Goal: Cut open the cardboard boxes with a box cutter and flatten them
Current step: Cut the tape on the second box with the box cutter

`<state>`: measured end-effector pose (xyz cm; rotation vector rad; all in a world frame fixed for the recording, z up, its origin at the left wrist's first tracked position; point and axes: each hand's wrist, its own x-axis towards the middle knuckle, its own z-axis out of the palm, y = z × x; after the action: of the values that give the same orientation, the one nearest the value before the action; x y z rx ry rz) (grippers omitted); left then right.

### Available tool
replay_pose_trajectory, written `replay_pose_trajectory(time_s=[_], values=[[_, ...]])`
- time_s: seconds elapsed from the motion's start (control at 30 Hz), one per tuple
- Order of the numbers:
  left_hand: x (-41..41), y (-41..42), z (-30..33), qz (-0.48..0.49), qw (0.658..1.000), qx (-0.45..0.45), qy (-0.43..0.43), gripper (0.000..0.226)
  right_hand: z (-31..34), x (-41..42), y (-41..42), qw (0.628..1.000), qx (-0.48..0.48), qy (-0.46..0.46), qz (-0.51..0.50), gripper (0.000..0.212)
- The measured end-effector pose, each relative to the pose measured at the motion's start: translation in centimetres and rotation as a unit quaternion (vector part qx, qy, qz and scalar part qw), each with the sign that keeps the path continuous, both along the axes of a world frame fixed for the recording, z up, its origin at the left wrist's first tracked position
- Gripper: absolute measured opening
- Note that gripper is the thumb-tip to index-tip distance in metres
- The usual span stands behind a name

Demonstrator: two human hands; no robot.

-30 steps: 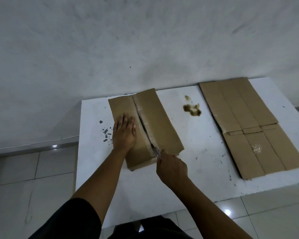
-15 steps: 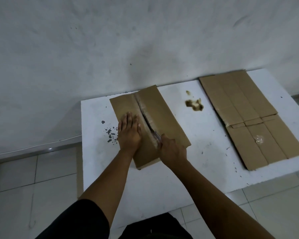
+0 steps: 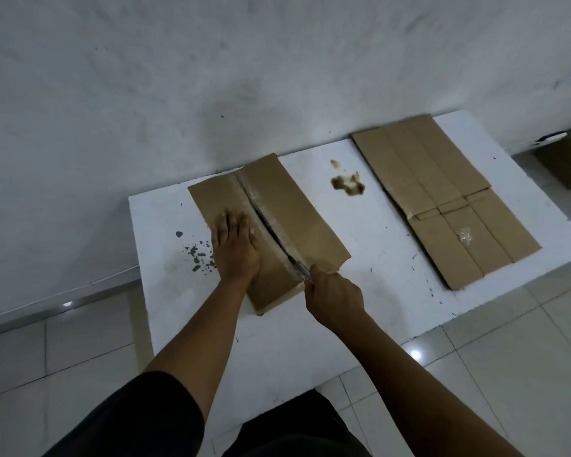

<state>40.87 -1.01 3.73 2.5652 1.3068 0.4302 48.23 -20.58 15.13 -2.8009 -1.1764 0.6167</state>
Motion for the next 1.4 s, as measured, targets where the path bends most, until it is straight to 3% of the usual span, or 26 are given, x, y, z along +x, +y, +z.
replay_pose_trajectory(time_s=[0.43, 0.7, 0.77, 0.83, 0.9, 1.03, 1.2, 1.3, 1.4], values=[[0.0, 0.4, 1.3, -0.020, 0.994, -0.074, 0.075, 0.057, 1.0, -1.5, -4.2, 0.999, -0.002, 0.011, -0.044, 0.027], [0.0, 0.4, 3.7, -0.042, 0.974, -0.158, 0.154, 0.117, 0.8, -1.6, -5.1, 0.999, 0.013, 0.021, -0.042, 0.028], [0.1, 0.3, 3.7, -0.053, 0.979, -0.130, 0.149, 0.103, 0.5, -1.4, -5.2, 0.998, 0.019, 0.028, -0.044, 0.028], [0.1, -0.6, 3.9, -0.129, 0.982, -0.059, 0.128, 0.075, 0.1, -1.2, -5.3, 0.998, 0.029, 0.036, -0.045, 0.028], [0.3, -2.2, 4.3, -0.214, 0.969, -0.021, 0.117, 0.066, -0.2, -0.8, -5.3, 0.997, 0.033, 0.048, -0.048, 0.028], [0.2, -4.4, 5.5, -0.282, 0.949, -0.008, 0.141, 0.073, -0.5, 0.0, -5.5, 0.996, 0.040, 0.059, -0.046, 0.028], [-0.7, -3.5, 6.0, -0.345, 0.910, -0.054, 0.225, 0.116, -0.9, 0.5, -5.6, 0.995, 0.047, 0.070, -0.050, 0.028], [-0.8, -3.5, 5.4, -0.355, 0.905, -0.035, 0.233, 0.108, -1.2, 0.5, -5.6, 0.996, 0.052, 0.058, -0.042, 0.028], [-0.4, -3.6, 5.3, -0.384, 0.899, 0.055, 0.204, 0.091, -1.6, 0.4, -5.8, 0.996, 0.057, 0.054, -0.035, 0.028]])
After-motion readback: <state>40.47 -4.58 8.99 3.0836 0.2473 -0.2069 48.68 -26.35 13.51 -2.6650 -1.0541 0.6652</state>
